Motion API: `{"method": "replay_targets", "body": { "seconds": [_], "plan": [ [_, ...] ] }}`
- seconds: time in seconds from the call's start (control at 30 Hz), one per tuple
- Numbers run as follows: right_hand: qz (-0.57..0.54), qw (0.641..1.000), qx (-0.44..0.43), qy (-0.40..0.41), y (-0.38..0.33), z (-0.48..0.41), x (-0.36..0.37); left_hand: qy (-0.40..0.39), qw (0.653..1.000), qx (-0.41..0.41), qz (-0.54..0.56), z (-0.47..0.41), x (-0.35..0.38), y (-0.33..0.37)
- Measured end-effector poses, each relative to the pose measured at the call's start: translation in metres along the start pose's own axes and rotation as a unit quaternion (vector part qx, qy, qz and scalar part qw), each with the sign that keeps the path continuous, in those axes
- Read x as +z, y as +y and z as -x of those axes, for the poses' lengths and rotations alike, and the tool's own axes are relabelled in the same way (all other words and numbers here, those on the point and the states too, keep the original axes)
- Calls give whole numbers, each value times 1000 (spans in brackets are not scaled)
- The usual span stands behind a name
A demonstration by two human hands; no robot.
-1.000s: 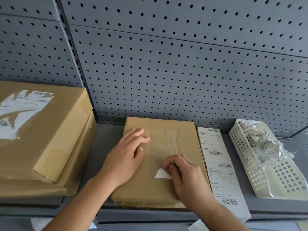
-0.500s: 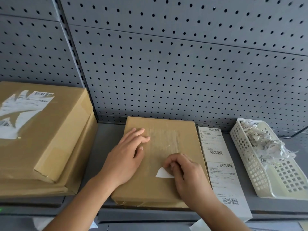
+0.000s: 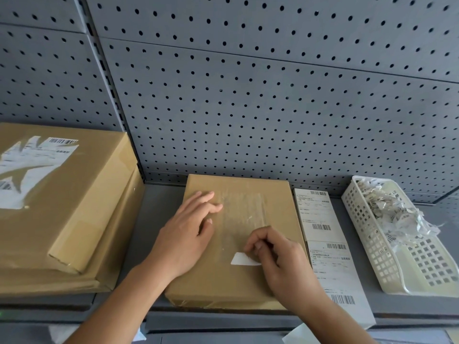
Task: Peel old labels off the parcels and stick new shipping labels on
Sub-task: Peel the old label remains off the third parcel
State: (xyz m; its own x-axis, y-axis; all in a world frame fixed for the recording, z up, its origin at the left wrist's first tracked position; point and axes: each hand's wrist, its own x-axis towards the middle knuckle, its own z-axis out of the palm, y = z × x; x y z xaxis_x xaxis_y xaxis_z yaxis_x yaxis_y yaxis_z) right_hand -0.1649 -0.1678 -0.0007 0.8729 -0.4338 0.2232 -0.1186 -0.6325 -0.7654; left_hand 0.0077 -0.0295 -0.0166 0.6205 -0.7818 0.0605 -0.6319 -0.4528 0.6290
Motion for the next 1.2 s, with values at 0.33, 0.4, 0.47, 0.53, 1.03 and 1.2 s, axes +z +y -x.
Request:
{"method": "replay_targets", "body": {
  "seconds": [0.33, 0.4, 0.47, 0.53, 1.03, 1.2],
  "plan": [
    [4, 1000, -5, -20, -1, 2, 1, -3, 1000, -2, -2, 0, 1, 0],
    [39, 998, -26, -35, 0, 2, 5, -1, 1000, 0, -1, 0, 1, -1],
    [73, 995, -51, -39, 2, 0, 7, 1, 1000, 2, 0, 0, 1, -2],
    [105, 991, -79, -34, 3, -1, 11, 0, 1000, 0, 2, 0, 1, -2],
    [-119, 992, 31, 16, 6, 4, -10, -8, 1000, -6, 0, 0, 0, -1],
    [-168, 983, 61, 50, 14, 4, -19, -6, 1000, -3, 2, 1, 1, -2]
  ]
}}
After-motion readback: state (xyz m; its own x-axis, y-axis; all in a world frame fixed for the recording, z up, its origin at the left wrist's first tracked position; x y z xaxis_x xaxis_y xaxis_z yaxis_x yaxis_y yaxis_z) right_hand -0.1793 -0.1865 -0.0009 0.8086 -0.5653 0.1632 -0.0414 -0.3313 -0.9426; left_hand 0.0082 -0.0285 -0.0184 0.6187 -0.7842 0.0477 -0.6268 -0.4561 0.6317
